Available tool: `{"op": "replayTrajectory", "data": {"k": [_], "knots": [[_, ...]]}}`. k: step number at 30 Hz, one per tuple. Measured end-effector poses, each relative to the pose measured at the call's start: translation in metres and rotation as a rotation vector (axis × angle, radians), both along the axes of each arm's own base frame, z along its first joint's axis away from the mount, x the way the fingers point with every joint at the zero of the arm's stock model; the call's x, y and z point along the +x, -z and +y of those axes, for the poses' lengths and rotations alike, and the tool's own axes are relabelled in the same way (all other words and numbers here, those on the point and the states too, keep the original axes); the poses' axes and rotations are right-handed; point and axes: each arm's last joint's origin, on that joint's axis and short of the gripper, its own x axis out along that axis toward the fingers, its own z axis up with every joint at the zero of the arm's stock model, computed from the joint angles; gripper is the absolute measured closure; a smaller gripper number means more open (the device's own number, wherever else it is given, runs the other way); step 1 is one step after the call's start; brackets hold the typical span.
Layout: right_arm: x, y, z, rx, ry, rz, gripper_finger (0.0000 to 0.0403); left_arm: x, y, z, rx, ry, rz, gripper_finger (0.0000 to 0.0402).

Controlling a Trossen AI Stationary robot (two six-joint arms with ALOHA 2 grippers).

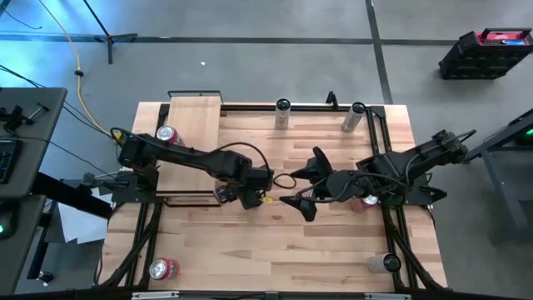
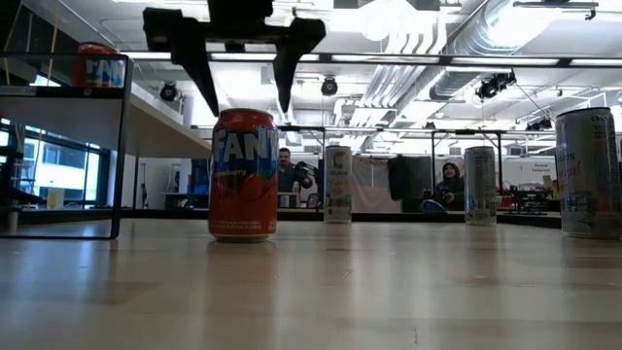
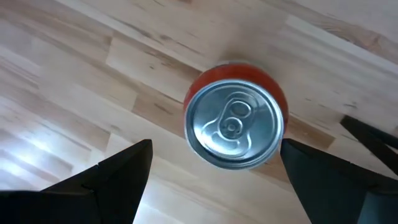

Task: Place canned beverage on shelf
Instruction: Put the middle red soda can on the shelf aligned with the other red soda can

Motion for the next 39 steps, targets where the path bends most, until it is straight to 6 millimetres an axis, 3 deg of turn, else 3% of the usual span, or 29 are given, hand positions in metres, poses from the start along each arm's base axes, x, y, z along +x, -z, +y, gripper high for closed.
{"op": "replayTrajectory", "data": {"k": [15,24,39], "knots": [[0.0,0.0,0.0,0.023,0.011,-0.002,0.0004,0.009,0.018,-0.001,-0.03,0.019,0.045,0.0055],[0.001,-0.001,0.0,0.029,0.012,-0.011,0.0004,0.02,0.047,-0.002,0.0,-0.01,0.115,0.0055],[0.001,-0.001,0.0,0.03,0.012,-0.012,0.0004,0.025,0.057,-0.006,-0.022,-0.012,0.13,0.0067]]}}
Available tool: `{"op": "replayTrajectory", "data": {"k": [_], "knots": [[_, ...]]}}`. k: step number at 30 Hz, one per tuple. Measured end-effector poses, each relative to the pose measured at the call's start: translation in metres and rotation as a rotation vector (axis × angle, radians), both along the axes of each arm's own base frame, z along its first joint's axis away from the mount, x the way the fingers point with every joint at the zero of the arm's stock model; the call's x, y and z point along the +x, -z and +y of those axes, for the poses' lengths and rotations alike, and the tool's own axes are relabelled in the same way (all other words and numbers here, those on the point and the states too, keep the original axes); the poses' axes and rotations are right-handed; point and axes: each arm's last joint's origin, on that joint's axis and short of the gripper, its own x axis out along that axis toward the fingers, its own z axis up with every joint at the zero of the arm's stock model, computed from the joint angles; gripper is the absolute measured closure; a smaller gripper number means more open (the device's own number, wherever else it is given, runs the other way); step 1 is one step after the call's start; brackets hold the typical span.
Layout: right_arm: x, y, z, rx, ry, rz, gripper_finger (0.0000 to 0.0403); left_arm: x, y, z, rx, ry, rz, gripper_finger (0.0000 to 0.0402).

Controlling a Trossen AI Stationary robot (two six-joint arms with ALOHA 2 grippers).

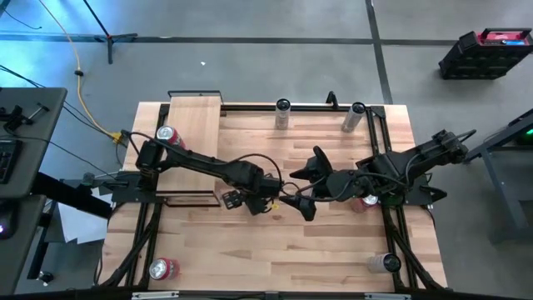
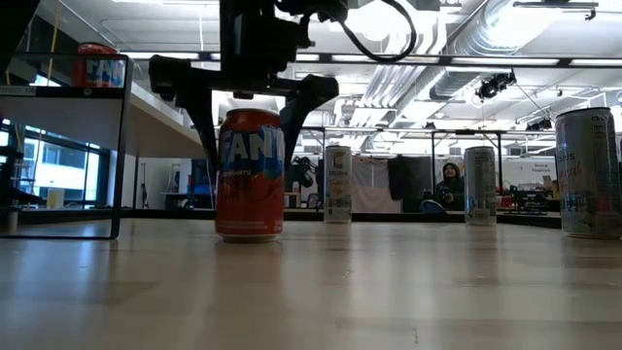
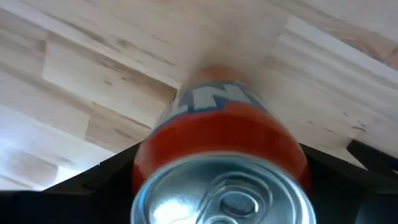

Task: Place canned beverage on shelf
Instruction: Put the middle red soda can on the shelf aligned with the other red soda can

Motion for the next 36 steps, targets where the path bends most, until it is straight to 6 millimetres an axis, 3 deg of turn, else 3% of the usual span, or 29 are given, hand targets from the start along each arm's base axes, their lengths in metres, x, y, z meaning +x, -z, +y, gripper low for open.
{"op": "replayTrajectory", "data": {"k": [12,21,29,36], "knots": [[0.0,0.0,-0.001,-0.005,0.022,-0.007,0.0004,0.002,0.004,-0.006,-0.022,-0.012,-0.001,0.0083],[0.0,-0.001,-0.001,-0.009,0.027,-0.01,0.0004,-0.001,-0.003,-0.014,-0.061,-0.089,-0.011,0.0117],[0.003,-0.001,-0.011,-0.03,0.056,-0.009,0.0004,-0.016,-0.049,-0.009,-0.151,-0.238,-0.09,0.0117],[0.006,-0.001,-0.02,-0.059,0.052,0.0,0.0004,-0.055,-0.104,0.018,-0.144,-0.435,-0.165,0.0117]]}}
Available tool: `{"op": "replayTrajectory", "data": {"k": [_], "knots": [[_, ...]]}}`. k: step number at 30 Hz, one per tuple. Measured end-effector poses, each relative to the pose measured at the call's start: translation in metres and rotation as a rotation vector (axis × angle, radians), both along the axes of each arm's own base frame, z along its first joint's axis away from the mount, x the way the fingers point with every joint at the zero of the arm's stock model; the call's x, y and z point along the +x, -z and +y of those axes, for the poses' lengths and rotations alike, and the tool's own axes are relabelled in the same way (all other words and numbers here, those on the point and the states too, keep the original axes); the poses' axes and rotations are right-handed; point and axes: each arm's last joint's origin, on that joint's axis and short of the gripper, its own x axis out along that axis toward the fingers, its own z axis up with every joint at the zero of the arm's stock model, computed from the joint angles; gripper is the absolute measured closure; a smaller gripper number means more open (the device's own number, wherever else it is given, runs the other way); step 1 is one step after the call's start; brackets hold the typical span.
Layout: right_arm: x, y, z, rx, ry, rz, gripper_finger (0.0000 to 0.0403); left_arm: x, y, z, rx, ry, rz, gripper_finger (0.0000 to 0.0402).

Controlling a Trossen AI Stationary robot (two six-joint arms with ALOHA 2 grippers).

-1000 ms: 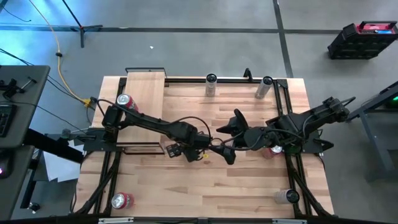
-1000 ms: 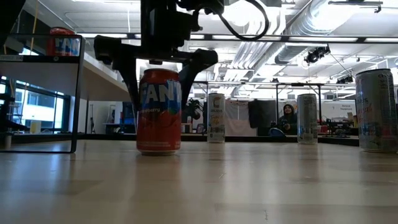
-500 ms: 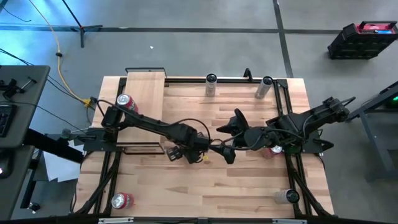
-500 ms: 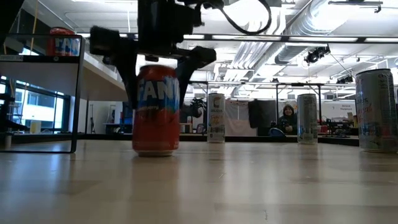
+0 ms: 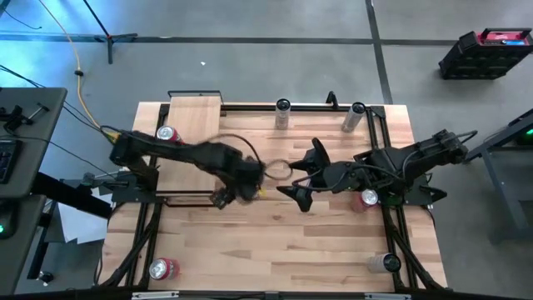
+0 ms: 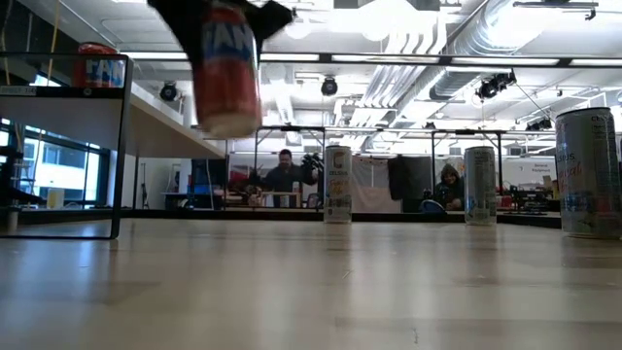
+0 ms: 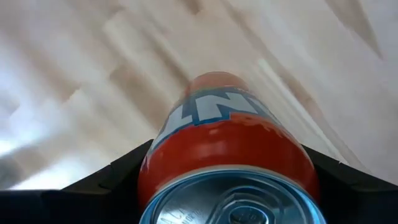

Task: Place canned beverage on shelf
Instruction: Put the middle red soda can on the shelf aligned with the other red soda can

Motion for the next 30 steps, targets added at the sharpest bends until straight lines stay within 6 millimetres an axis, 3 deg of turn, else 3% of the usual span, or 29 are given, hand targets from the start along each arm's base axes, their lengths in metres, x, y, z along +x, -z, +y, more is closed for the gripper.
{"op": "replayTrajectory", "data": {"k": [4,9,14,18,23,30], "knots": [[0.002,0.0,-0.008,-0.024,0.014,0.005,0.0004,-0.026,-0.038,0.021,-0.012,-0.14,-0.143,0.0117],[0.006,0.0,-0.019,-0.035,0.018,0.015,0.0004,-0.063,-0.068,0.052,0.032,-0.372,-0.225,0.0117],[0.008,0.0,-0.029,-0.033,0.023,0.022,0.0004,-0.108,-0.082,0.079,0.102,-0.597,-0.163,0.0117],[0.01,0.0,-0.037,-0.054,0.018,0.032,0.0004,-0.132,-0.085,0.093,0.099,-0.734,-0.086,0.0117],[0.012,0.001,-0.051,-0.084,0.009,0.047,0.0004,-0.13,-0.081,0.104,0.048,-0.788,-0.068,0.0117],[0.015,0.001,-0.067,-0.176,-0.059,0.08,0.0004,-0.107,-0.055,0.117,0.061,-0.774,0.063,0.0117]]}}
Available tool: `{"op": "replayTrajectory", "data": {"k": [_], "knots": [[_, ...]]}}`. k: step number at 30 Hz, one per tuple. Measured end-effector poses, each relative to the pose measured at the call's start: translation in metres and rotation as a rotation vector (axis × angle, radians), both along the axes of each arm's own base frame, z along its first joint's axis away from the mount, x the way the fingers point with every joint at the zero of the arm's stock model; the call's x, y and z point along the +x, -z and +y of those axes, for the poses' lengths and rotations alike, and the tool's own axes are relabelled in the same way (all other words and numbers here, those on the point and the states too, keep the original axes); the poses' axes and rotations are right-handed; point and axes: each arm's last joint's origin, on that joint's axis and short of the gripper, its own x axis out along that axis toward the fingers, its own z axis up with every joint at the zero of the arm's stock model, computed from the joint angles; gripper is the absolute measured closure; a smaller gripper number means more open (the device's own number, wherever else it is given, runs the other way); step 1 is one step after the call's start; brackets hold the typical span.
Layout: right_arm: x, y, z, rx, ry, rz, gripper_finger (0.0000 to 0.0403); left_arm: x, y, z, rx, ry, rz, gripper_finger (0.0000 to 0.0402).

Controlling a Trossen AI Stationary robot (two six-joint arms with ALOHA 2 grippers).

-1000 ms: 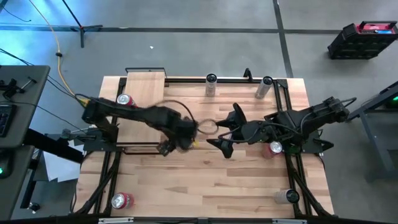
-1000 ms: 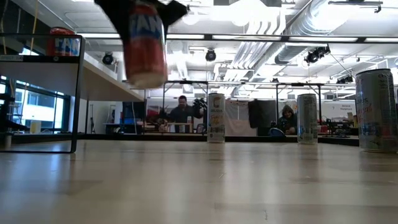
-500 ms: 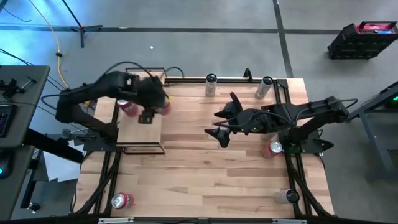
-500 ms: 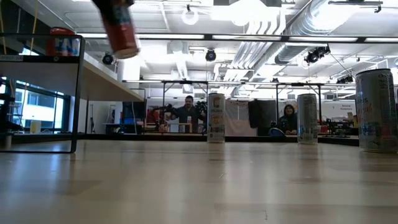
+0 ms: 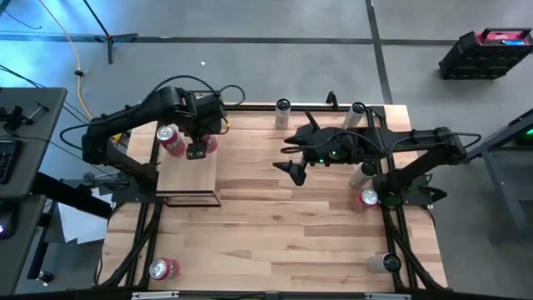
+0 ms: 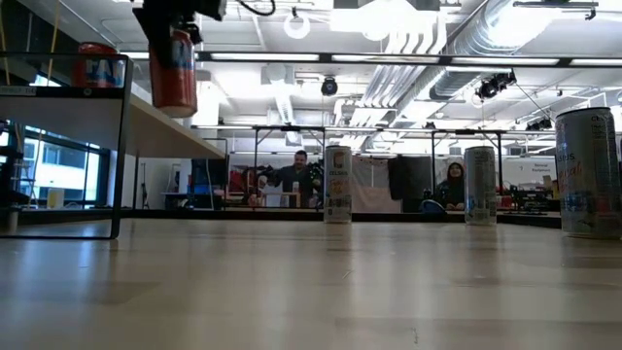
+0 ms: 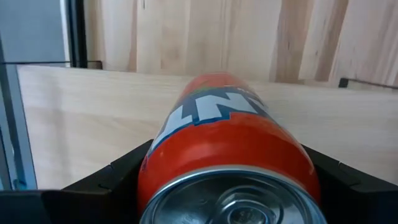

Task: Place canned beverage on shelf
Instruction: Put the middle red soda can on the shelf aligned with the other red soda can

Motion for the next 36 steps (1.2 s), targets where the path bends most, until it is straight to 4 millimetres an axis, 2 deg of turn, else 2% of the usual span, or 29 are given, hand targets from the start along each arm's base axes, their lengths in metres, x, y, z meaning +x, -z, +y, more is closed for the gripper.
{"op": "replayTrajectory", "data": {"k": [6,11,19,26,32,36], "knots": [[0.001,0.0,-0.013,-0.027,-0.077,0.02,0.0004,0.006,0.006,0.004,-0.092,0.049,-0.001,0.0117],[0.002,0.001,-0.019,-0.044,-0.133,0.029,0.0004,-0.002,0.001,0.006,-0.118,0.047,-0.033,0.0117],[0.002,0.001,-0.02,-0.034,-0.132,0.028,0.0004,-0.012,-0.001,0.024,-0.106,-0.003,-0.037,0.0117],[0.002,0.001,-0.011,0.019,-0.121,0.017,0.0004,-0.02,0.0,0.025,-0.139,-0.003,-0.058,0.0117],[0.001,0.0,0.001,0.042,-0.121,0.011,0.0004,-0.049,0.003,0.011,-0.16,0.012,-0.076,0.0117],[0.0,0.0,0.004,0.013,-0.087,0.003,0.0004,-0.052,0.002,0.01,-0.127,0.02,-0.08,0.0117]]}}
